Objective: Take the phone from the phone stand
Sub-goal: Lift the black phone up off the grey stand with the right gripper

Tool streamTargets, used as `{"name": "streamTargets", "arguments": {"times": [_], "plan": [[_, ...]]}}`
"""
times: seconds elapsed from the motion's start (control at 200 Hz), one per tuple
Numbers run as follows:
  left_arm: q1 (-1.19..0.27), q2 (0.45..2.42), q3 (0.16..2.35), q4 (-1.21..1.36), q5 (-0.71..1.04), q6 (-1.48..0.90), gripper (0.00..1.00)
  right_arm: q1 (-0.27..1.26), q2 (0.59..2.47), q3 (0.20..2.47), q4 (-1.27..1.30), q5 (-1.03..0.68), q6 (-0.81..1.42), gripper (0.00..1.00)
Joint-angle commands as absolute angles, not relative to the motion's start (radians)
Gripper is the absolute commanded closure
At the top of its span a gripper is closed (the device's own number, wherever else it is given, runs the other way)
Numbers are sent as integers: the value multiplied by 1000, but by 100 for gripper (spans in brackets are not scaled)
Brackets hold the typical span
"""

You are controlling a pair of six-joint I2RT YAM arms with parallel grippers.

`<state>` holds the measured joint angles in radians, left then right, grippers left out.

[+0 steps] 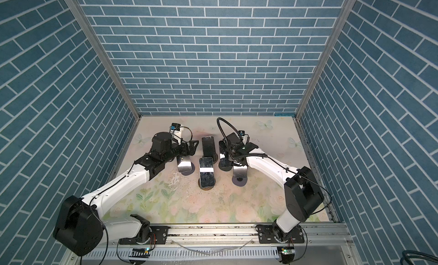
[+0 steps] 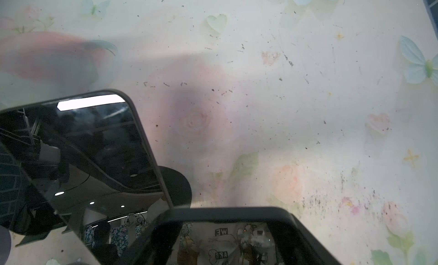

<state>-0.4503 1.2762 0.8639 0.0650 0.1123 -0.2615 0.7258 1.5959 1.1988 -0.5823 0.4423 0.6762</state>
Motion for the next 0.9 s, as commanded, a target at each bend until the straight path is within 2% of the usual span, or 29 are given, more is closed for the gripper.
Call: {"name": "streamTargets", "arguments": {"times": [0.0, 0.15, 0.36, 0.435, 0.895], "plan": [[-456, 1280, 861, 72, 100, -245, 0, 732, 1612, 1240, -637, 477, 715, 37], [-455, 1281, 862, 72, 97, -241, 0, 734, 1607, 1238, -635, 482, 709, 47], [-455, 1278, 862, 77, 95, -240, 0, 735, 1573, 1249, -634, 477, 678, 54], [-455, 1279, 862, 77, 94, -239, 0, 735, 1557, 1258, -632, 475, 665, 60], [-457, 1275, 867, 63, 84, -236, 0, 735, 1454, 1280, -609, 462, 614, 61]]}}
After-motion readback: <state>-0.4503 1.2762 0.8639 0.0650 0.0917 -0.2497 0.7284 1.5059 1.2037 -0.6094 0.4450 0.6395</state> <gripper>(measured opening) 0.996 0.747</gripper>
